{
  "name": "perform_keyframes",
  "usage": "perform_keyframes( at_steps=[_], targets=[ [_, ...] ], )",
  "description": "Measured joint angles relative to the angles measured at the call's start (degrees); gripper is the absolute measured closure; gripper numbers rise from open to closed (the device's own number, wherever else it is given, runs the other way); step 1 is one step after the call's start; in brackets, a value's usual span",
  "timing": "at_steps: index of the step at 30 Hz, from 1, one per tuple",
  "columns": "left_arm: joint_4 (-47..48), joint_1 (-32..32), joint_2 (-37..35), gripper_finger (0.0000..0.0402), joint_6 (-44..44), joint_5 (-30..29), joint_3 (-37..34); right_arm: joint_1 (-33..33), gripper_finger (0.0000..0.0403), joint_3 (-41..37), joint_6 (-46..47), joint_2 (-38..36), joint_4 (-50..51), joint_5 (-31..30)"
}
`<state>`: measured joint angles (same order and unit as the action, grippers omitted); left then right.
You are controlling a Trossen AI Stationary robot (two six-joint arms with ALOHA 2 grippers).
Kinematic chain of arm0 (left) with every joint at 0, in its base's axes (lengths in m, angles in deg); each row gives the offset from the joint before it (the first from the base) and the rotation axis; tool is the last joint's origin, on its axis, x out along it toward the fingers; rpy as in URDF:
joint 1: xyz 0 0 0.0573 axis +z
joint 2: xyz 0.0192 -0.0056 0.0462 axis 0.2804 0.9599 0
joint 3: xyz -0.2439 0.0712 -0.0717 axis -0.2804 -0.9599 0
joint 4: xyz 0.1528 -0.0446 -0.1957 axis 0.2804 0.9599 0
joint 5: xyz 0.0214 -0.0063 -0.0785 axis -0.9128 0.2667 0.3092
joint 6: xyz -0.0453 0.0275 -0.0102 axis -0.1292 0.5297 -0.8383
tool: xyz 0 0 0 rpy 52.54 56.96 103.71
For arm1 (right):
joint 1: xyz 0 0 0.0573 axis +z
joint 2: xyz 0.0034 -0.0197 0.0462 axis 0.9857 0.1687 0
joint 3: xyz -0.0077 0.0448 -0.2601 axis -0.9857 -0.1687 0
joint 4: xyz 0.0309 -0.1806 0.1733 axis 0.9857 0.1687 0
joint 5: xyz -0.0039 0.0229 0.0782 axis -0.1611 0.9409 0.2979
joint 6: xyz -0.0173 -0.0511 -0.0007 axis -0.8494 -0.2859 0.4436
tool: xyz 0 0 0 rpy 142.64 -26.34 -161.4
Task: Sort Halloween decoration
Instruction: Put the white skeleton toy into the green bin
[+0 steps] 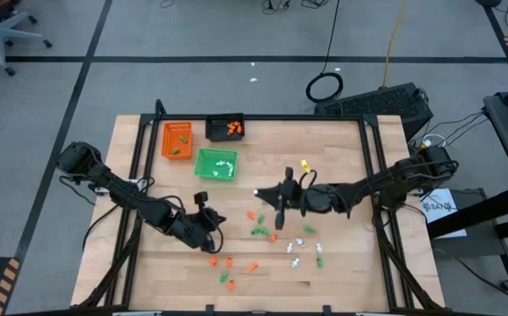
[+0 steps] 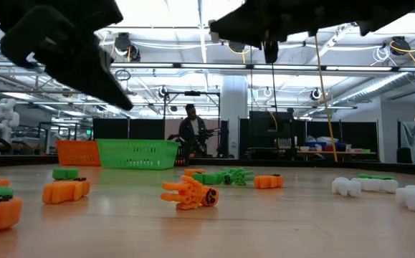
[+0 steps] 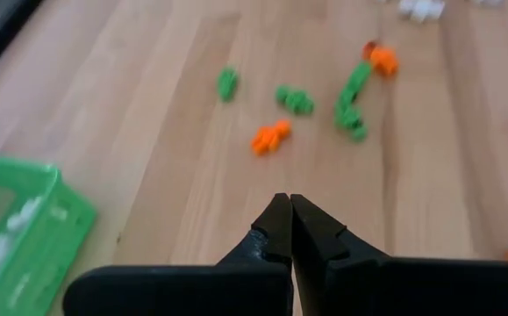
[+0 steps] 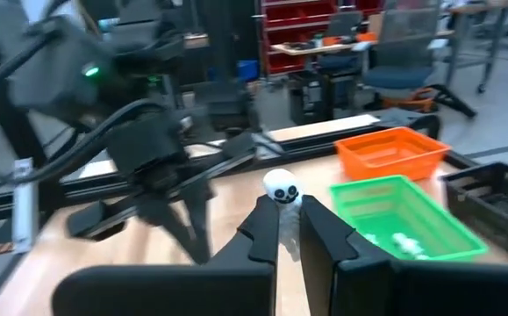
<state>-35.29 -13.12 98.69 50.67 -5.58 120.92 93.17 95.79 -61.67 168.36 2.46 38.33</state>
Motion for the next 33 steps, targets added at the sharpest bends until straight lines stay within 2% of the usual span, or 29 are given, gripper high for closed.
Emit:
perform_keyframes(
  at_steps=[7, 9, 15, 22, 26, 33],
  targets=[
    [3.23, 0.0, 0.0, 0.0401, -2.89, -0.61, 0.0, -7.49, 0.0397, 1.11, -0.15, 1.5, 0.09, 0.22],
    [3.23, 0.0, 0.0, 0.0401, -2.96, -0.66, 0.0, -9.78, 0.0397, 2.75, -0.51, 3.54, 0.62, 2.09],
    [3.68, -0.16, 0.0, 0.0401, -3.83, -0.72, 0.0, -15.43, 0.0397, 11.61, -1.94, 13.28, 4.87, 8.75],
    [4.68, -1.33, 0.0, 0.0401, -3.9, -0.79, 0.0, -19.37, 0.0394, 26.09, -3.7, 24.66, 18.64, 10.72],
    [5.6, -2.12, 0.02, 0.0401, -5.38, -0.83, 0.0, -20.38, 0.0384, 33.52, -5.86, 29.67, 22.79, 12.27],
    [6.65, -3.16, 0.02, 0.0401, -6.89, -1.14, 0.0, -21.85, 0.035, 38.45, -6.55, 34.47, 26.29, 12.25]
  ],
)
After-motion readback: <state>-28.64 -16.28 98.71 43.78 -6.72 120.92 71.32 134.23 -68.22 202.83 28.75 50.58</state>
